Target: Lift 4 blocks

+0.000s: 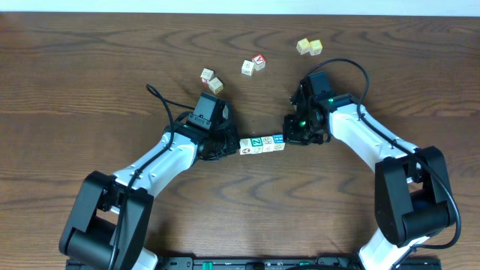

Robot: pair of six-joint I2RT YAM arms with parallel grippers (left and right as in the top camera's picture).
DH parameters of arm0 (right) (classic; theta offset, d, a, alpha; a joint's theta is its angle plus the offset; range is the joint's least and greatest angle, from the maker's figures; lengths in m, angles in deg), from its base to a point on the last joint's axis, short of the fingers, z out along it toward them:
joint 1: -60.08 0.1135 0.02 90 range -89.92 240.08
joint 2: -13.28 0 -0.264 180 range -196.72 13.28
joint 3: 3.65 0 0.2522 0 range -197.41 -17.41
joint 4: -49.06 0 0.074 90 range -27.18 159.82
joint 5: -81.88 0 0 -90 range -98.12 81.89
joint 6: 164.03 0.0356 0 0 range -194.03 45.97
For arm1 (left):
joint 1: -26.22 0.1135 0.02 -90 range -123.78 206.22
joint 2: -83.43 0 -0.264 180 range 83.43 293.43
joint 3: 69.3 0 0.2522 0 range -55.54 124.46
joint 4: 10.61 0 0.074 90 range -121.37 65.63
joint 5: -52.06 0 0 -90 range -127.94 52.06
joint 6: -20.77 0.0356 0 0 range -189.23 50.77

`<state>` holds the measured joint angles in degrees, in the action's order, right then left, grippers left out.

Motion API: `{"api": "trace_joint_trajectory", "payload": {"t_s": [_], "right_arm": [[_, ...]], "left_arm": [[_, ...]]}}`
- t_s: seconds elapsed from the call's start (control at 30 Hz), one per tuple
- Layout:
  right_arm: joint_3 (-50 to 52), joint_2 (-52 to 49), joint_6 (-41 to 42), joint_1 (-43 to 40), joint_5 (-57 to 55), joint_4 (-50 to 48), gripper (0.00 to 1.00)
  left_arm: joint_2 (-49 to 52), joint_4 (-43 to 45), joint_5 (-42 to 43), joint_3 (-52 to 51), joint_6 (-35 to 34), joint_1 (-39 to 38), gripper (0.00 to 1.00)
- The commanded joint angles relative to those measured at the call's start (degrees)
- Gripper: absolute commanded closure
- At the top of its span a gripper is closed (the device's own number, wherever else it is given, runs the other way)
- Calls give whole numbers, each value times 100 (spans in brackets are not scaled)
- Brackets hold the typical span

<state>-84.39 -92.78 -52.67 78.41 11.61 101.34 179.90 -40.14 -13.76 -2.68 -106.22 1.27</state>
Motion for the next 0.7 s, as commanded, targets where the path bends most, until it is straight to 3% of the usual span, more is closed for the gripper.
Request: {"api": "trace_joint_trajectory", "payload": {"t_s": [0.0,0.67], "right_arm": [[-4,129,-81,240,608,-22,99],[-4,533,-59,240,608,330,99]], "left_arm": [[-103,17,387,129,122,-85,93],[-330,-136,501,138,116,-85,93]]}}
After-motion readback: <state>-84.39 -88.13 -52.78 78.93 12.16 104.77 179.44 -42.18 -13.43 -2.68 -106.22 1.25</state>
